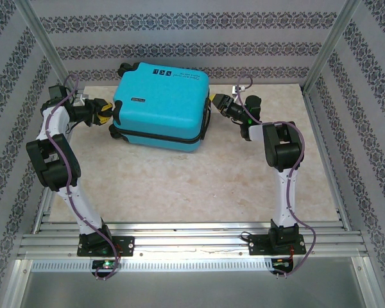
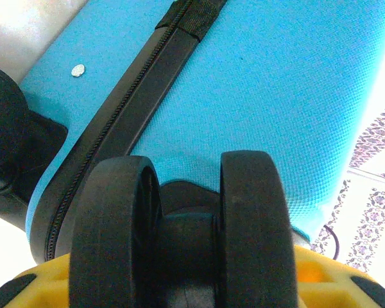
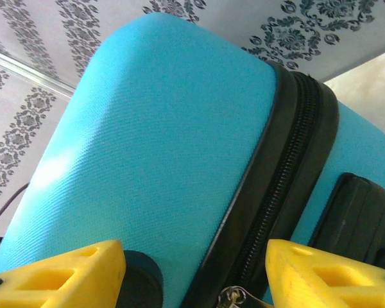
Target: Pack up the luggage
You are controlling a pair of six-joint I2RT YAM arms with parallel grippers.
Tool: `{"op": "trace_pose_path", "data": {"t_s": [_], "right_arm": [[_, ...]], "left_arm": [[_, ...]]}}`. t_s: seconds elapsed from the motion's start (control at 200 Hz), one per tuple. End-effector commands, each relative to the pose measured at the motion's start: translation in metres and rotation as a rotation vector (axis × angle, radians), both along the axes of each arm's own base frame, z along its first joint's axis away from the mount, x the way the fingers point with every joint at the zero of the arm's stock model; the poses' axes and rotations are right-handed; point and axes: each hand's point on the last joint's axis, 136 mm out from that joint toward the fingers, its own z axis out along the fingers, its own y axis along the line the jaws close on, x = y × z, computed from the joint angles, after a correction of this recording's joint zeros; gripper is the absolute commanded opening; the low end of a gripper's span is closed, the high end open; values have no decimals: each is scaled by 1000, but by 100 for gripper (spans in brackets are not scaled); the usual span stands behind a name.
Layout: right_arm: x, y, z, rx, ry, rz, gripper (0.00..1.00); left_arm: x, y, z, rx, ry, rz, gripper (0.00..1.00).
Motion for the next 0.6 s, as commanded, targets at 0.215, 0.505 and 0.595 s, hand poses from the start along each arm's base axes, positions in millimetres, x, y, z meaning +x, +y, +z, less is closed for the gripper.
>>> {"op": "trace_pose_path", "data": {"t_s": [0.215,0.505,0.595], "right_arm": [[-21,17,39,42,-128,74,63],[-32,36,40,30,-137,133,56],[-40,42,40,21,-141,155,41]], "left_arm": [[9,8,-58,348,-11,-79,0],[12,2,-53,381,-23,-115,0],[12,-1,-53,399,-19,-134,0]]}}
